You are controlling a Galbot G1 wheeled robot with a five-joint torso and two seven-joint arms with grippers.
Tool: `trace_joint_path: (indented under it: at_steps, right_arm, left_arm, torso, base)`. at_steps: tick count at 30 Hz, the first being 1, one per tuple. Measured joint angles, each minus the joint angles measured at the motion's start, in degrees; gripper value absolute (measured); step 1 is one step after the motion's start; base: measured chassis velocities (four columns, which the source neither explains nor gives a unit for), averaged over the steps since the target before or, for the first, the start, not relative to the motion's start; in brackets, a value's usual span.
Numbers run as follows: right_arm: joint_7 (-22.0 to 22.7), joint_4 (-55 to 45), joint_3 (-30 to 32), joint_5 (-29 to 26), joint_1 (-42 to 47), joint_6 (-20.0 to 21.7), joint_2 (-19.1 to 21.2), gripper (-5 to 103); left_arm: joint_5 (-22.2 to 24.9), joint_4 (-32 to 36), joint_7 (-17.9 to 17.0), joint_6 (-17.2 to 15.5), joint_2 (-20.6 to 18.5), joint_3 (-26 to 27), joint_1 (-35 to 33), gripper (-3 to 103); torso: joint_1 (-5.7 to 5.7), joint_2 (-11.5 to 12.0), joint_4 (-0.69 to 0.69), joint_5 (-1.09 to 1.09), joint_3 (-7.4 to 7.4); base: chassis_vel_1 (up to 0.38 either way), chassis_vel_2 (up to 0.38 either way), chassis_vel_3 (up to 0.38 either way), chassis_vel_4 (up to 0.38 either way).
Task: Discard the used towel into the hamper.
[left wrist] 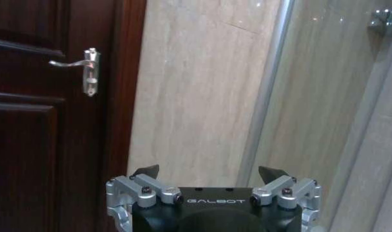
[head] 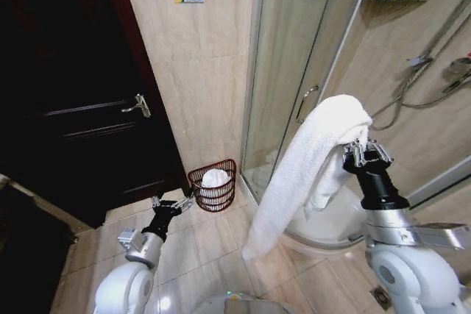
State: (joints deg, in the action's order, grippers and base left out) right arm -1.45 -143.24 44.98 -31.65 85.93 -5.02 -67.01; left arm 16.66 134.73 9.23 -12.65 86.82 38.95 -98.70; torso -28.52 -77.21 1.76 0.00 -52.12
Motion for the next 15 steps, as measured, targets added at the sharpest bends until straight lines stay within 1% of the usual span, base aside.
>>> trace_joint_path:
  at_steps: [6,7,10,11,15]
  right_arm:
    - [0.0,0.0,-0.17,-0.01,-0.13,0.0,0.01,14]
    - [0.0,0.0,-0.27,-0.01,-0.14,0.0,0.0,14]
    - [0.03,0.0,-0.27,-0.08,-0.08,-0.2,-0.01,14]
    - [0.07,-0.01,-0.21,-0.28,0.0,-0.23,0.02,14]
    - [0.14,-0.01,0.42,-0.82,0.2,-0.4,0.18,14]
  left_arm:
    - [0.0,0.0,0.0,0.0,0.0,0.0,0.0,100]
    - [0.0,0.0,0.0,0.0,-0.01,0.01,0.0,100]
    - [0.0,0.0,0.0,0.0,-0.02,0.02,0.0,100]
    - [0.0,0.0,0.0,0.0,-0.03,0.02,0.0,100]
    - [0.0,0.0,0.0,0.0,-0.04,0.02,-0.01,100]
  torso:
    - [0.02,0.0,-0.01,0.01,0.01]
    - [0.01,0.0,0.0,-0.04,0.0]
    - [0.02,0.0,0.0,0.0,0.01]
    - [0.01,0.0,0.01,-0.07,0.01]
    - [0.01,0.0,0.02,0.01,0.01]
  base:
    - [0.206,0.188,-0.187,-0.181]
    - [0.223,0.211,-0.228,-0.218]
    - [0.22,0.214,-0.189,-0.197]
    - [0.156,0.157,-0.163,-0.104]
    - [0.123,0.056,-0.075,-0.076]
